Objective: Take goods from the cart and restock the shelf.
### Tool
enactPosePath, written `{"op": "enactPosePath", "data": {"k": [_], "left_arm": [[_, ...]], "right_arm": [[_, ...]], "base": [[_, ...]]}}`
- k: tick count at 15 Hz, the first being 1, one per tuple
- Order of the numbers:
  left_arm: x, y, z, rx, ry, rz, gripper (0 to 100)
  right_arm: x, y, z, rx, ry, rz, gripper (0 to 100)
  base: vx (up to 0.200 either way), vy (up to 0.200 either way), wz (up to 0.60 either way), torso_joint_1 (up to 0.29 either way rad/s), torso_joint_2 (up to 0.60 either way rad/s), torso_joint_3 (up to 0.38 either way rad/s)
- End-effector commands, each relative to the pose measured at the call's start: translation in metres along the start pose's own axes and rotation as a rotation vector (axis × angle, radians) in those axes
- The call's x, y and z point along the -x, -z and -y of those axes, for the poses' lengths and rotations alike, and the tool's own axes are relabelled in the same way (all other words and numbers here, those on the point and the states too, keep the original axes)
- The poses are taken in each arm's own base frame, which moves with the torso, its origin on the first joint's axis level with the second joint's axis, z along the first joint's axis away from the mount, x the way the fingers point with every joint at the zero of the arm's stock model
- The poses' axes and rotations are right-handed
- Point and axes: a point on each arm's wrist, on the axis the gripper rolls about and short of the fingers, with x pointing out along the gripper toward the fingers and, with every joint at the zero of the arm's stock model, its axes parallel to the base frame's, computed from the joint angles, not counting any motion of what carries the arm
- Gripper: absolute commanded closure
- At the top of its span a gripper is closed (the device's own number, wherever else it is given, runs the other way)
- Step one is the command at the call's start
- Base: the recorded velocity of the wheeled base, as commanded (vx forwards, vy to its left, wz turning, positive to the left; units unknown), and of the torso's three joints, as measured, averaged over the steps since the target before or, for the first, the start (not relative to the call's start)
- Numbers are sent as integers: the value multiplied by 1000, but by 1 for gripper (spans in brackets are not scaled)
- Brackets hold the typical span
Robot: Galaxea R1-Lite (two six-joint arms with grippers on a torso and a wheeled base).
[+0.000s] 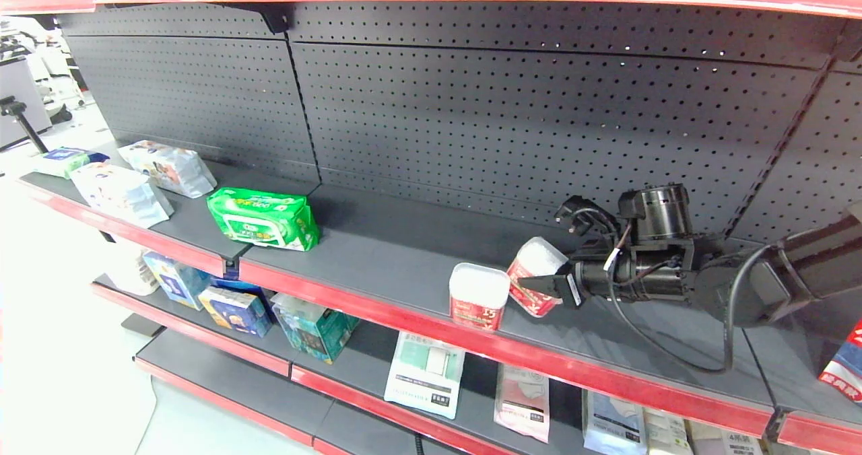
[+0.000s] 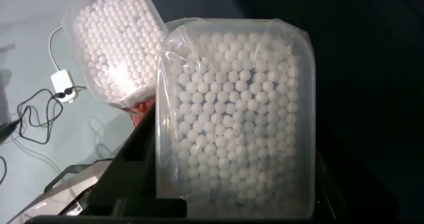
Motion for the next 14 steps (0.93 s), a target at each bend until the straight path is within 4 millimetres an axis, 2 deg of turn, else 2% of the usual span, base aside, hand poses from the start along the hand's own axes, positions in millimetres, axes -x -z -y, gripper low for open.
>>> {"op": "enactPosePath", "data": {"k": [1, 5, 12, 14], "left_arm": [[0, 0, 0, 0, -1, 1, 0], [0, 0, 0, 1, 0, 1, 0], [0, 0, 0, 0, 0, 1, 0], [0, 0, 0, 1, -1, 1, 0]], "right_arm": [[0, -2, -3, -2, -7, 4, 100], [1, 0, -6, -13, -10, -3, 100], [-2, -5, 11, -20, 32, 20, 100], [-11, -10, 20, -13, 39, 36, 100]], "base": [[0, 0, 0, 0, 0, 0], [0, 0, 0, 0, 0, 0], [0, 0, 0, 0, 0, 0], [0, 0, 0, 0, 0, 0]]}}
